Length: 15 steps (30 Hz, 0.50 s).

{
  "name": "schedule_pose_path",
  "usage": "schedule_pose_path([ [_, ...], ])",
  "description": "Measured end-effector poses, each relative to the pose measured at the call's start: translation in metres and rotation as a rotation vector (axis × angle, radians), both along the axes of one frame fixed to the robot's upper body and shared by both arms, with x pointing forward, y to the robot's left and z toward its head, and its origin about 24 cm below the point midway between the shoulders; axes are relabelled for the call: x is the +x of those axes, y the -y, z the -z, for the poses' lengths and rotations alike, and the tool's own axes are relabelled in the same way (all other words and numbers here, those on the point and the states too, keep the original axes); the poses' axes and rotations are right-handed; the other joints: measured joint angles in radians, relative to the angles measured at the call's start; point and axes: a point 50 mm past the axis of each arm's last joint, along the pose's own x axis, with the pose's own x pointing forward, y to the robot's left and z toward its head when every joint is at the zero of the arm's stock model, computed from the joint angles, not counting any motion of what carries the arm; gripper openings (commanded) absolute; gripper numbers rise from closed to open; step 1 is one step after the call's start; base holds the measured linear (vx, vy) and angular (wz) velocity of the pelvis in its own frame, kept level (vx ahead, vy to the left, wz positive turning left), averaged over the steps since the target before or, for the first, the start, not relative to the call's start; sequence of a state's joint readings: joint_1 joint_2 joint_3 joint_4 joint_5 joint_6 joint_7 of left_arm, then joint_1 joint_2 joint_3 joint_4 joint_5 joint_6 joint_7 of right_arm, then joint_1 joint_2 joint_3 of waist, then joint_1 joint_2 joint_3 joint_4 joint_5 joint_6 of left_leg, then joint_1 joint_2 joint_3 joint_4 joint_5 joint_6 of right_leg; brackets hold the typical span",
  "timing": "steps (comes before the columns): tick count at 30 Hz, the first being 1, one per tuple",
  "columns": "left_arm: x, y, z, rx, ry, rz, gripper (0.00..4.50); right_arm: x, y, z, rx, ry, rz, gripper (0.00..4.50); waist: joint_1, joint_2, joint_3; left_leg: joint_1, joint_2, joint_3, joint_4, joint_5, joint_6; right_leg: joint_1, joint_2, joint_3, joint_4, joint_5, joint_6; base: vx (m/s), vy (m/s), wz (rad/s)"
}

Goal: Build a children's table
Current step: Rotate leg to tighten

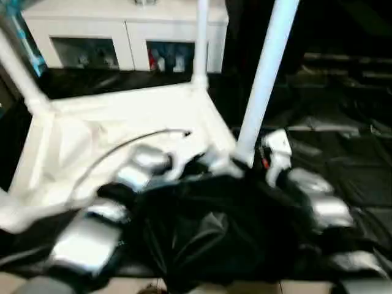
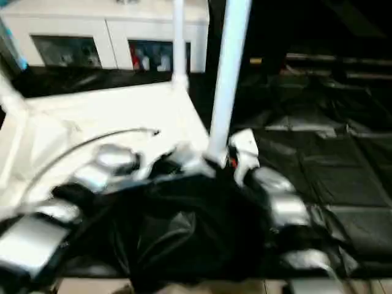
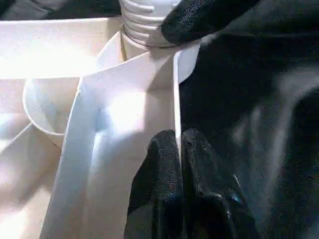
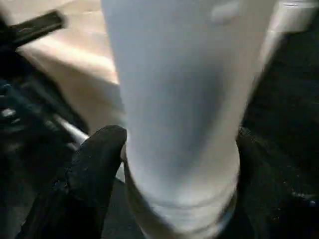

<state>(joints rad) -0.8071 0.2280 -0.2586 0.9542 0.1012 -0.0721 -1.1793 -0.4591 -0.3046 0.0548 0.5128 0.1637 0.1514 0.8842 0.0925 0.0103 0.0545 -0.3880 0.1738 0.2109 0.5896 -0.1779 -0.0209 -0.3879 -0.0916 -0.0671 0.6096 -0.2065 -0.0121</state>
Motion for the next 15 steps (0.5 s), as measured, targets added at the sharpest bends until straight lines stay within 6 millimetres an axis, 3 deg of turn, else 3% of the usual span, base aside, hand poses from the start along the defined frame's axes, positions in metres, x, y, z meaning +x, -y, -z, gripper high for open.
schedule_pose_path([
  [8, -0.011, -0.013, -0.001, 0.002, -0.057, 0.133, 0.0, -0.015, 0.003, -0.006, -0.023, -0.043, -0.25, 3.45, 0.021, 0.0, 0.0, -0.001, 0.0, 0.001, 0.002, 0.0, 0.0, -0.001, -0.001, 0.0, 0.001, -0.001, -0.001, 0.0, 0.0, 0.0],
  [15, -0.012, -0.015, 0.0, 0.005, -0.069, 0.149, 0.0, -0.017, 0.003, -0.007, -0.025, -0.062, -0.278, 2.82, 0.022, 0.0, 0.001, -0.001, 0.0, 0.001, 0.002, 0.0, 0.0, -0.001, -0.001, 0.0, 0.001, 0.0, -0.001, 0.0, 0.0, 0.0],
])
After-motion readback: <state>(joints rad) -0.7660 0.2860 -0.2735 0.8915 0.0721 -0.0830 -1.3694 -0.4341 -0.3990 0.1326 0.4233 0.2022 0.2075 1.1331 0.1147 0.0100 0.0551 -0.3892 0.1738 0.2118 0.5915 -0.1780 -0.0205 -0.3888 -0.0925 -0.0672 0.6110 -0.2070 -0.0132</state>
